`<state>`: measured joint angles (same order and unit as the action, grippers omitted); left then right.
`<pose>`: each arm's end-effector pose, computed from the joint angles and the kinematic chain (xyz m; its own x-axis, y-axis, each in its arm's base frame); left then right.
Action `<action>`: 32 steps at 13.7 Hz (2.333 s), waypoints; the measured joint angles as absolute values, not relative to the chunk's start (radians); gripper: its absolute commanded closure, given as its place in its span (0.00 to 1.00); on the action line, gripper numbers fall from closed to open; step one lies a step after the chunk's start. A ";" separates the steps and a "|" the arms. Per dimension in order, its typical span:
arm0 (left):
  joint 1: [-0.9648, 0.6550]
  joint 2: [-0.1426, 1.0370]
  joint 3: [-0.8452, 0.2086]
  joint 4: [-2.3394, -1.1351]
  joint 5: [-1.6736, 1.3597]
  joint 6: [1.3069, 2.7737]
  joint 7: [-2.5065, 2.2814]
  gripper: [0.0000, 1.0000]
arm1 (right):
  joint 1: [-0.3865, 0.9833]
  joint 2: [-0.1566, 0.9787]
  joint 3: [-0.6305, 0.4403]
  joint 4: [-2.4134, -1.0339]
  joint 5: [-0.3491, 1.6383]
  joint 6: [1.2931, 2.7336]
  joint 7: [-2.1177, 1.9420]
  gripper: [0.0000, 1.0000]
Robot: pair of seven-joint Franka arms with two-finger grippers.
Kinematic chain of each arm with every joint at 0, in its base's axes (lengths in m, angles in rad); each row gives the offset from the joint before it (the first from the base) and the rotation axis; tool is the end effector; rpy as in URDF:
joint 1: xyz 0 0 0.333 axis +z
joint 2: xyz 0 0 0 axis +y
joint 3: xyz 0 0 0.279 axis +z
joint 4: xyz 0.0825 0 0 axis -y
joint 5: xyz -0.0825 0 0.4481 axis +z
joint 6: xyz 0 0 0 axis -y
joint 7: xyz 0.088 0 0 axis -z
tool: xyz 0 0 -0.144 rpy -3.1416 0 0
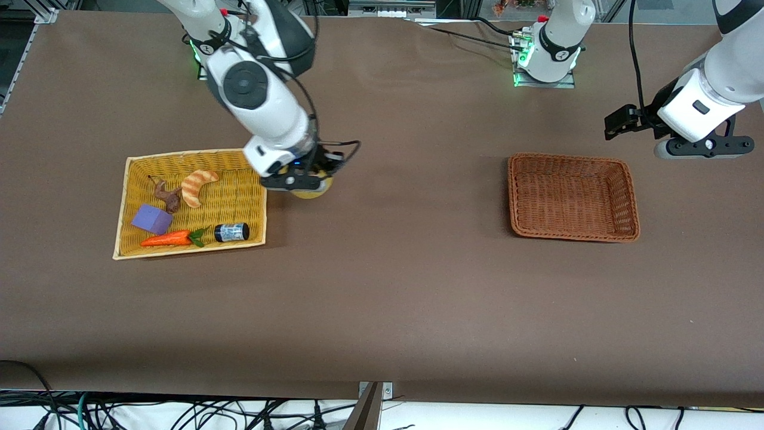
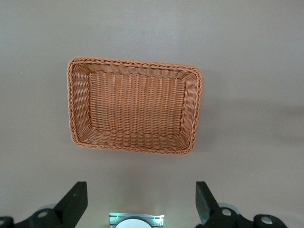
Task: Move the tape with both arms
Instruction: 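Lift the tape roll and carry it toward the brown basket, then set the tape on the table while the left gripper reaches toward it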
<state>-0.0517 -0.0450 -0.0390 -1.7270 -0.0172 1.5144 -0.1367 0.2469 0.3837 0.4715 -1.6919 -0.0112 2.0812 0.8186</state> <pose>0.5844 -0.0560 0.4910 0.9848 0.0466 -0.1674 0.0460 -0.9989 -0.0075 0.5403 0.4508 0.3002 0.9888 -0.1216 -0.0867 -0.1331 -0.9809 -0.1418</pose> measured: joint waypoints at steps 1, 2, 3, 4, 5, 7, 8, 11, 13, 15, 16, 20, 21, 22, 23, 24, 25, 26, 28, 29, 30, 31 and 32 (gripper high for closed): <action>-0.051 -0.045 -0.038 -1.727 -0.017 1.514 -0.137 0.00 | 0.291 0.430 0.471 -1.657 -0.048 2.082 0.882 1.00; -0.050 -0.045 -0.038 -1.727 -0.017 1.514 -0.137 0.00 | 0.334 0.477 0.471 -1.627 -0.092 2.082 0.940 1.00; -0.050 -0.045 -0.038 -1.727 -0.017 1.514 -0.137 0.00 | 0.373 0.523 0.470 -1.600 -0.131 2.085 0.986 1.00; -0.050 -0.045 -0.038 -1.727 -0.017 1.514 -0.137 0.00 | 0.406 0.568 0.469 -1.573 -0.160 2.088 1.023 1.00; -0.050 -0.045 -0.038 -1.727 -0.017 1.514 -0.137 0.00 | 0.435 0.612 0.468 -1.545 -0.178 2.090 1.048 1.00; -0.050 -0.044 -0.038 -1.727 -0.017 1.513 -0.137 0.00 | 0.476 0.686 0.464 -1.495 -0.189 2.101 1.065 1.00; -0.050 -0.044 -0.038 -1.727 -0.017 1.513 -0.137 0.00 | 0.488 0.713 0.463 -1.479 -0.190 2.118 1.065 1.00; -0.048 -0.044 -0.038 -1.727 -0.017 1.513 -0.137 0.00 | 0.518 0.773 0.448 -1.465 -0.191 2.182 1.065 1.00; -0.048 -0.044 -0.038 -1.727 -0.017 1.513 -0.137 0.00 | 0.537 0.800 0.431 -1.463 -0.192 2.203 1.065 1.00; -0.046 -0.041 -0.038 -1.728 -0.017 1.513 -0.137 0.00 | 0.550 0.820 0.414 -1.463 -0.192 2.217 1.065 1.00; -0.045 -0.039 -0.038 -1.728 -0.017 1.513 -0.137 0.00 | 0.554 0.829 0.408 -1.462 -0.192 2.226 1.065 0.95; -0.041 -0.031 -0.038 -1.729 -0.017 1.514 -0.137 0.00 | 0.556 0.845 0.397 -1.451 -0.196 2.239 1.065 0.21; -0.039 -0.028 -0.038 -1.732 -0.017 1.518 -0.137 0.00 | 0.556 0.841 0.396 -1.438 -0.200 2.239 1.065 0.00; -0.038 -0.024 -0.038 -1.738 -0.017 1.532 -0.137 0.00 | 0.556 0.831 0.395 -1.424 -0.204 2.234 1.064 0.00; -0.038 -0.020 -0.041 -1.749 -0.022 1.550 -0.137 0.00 | 0.556 0.810 0.395 -1.413 -0.206 2.216 1.063 0.00; -0.037 -0.015 -0.047 -1.765 -0.038 1.575 -0.137 0.00 | 0.555 0.781 0.394 -1.405 -0.207 2.190 1.062 0.00; -0.036 -0.010 -0.062 -1.783 -0.054 1.602 -0.145 0.00 | 0.553 0.745 0.392 -1.400 -0.208 2.163 1.059 0.00; -0.035 -0.004 -0.089 -1.799 -0.061 1.630 -0.171 0.00 | 0.545 0.702 0.388 -1.396 -0.208 2.123 1.045 0.00; -0.035 0.010 -0.166 -1.821 -0.065 1.672 -0.283 0.00 | 0.506 0.613 0.380 -1.394 -0.210 2.007 0.958 0.00; -0.035 0.021 -0.210 -1.828 -0.065 1.696 -0.344 0.00 | 0.476 0.572 0.374 -1.394 -0.210 1.939 0.899 0.00; -0.036 0.035 -0.253 -1.837 -0.065 1.730 -0.399 0.00 | 0.444 0.530 0.357 -1.393 -0.210 1.868 0.827 0.00; -0.037 0.052 -0.293 -1.849 -0.065 1.772 -0.447 0.00 | 0.420 0.492 0.328 -1.393 -0.210 1.803 0.744 0.00; -0.037 0.073 -0.333 -1.866 -0.065 1.824 -0.496 0.00 | 0.404 0.453 0.280 -1.393 -0.209 1.746 0.649 0.00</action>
<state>-0.0373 0.0729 -0.3334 -1.8662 -0.0654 1.8244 -0.4958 0.4039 0.4528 0.2798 -1.3930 -0.2086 1.7458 0.6488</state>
